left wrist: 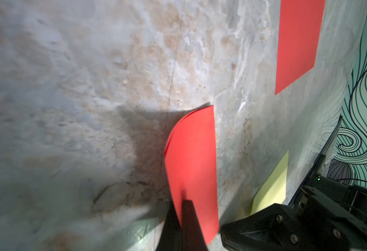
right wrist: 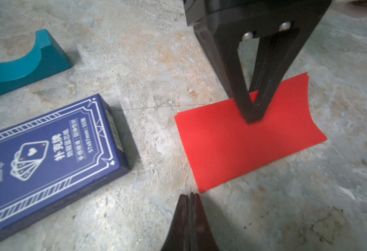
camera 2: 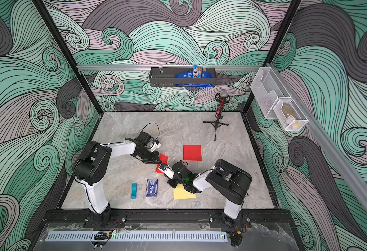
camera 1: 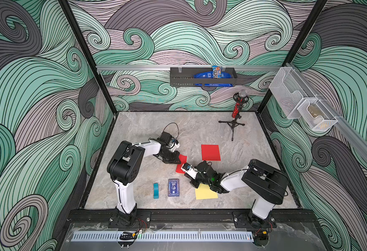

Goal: Fold the square paper along the opposite sides
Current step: Smooth out the paper at the center of the board.

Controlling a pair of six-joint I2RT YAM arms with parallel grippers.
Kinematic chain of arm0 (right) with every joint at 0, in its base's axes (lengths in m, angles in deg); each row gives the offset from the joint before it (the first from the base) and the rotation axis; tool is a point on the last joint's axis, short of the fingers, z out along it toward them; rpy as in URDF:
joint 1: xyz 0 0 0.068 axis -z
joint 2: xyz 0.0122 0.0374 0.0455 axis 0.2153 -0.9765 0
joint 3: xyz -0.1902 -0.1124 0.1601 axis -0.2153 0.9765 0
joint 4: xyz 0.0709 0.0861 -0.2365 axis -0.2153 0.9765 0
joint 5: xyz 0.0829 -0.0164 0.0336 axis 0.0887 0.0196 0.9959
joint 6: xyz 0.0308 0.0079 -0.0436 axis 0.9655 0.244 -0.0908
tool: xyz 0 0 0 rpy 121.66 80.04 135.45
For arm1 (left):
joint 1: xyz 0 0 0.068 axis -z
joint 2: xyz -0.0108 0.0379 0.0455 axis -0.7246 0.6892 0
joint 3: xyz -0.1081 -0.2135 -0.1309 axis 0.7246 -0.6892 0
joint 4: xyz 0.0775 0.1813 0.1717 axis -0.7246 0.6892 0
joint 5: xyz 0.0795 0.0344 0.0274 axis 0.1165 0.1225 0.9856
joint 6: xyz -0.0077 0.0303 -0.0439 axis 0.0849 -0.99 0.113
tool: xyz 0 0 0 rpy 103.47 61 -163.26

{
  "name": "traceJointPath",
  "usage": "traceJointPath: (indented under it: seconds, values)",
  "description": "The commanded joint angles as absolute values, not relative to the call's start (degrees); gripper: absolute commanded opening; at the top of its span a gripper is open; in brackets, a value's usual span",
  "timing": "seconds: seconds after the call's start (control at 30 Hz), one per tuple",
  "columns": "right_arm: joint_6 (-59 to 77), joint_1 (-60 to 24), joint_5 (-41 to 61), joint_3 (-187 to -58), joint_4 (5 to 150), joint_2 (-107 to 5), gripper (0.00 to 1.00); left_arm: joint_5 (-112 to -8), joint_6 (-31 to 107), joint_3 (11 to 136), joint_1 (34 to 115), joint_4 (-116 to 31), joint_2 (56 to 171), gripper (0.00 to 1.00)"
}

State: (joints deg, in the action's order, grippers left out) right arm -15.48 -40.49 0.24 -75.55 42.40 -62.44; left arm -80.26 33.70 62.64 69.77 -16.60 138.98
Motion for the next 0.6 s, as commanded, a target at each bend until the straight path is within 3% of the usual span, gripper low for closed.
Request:
traceJointPath:
  seconds: [0.0,0.2,0.57]
  values:
    - [-15.2,-40.2,4.0,-73.0,46.6,-59.4,0.01,-72.8,33.7,61.4,69.1,-14.5,140.4,0.00]
    - [-13.3,-34.5,9.1,-76.8,40.1,-56.7,0.02,-73.1,34.0,60.7,69.1,-14.9,139.9,0.00]
    - [-15.4,-29.6,4.8,-89.4,41.3,-72.5,0.01,-73.3,34.3,60.5,69.0,-15.4,140.0,0.00]
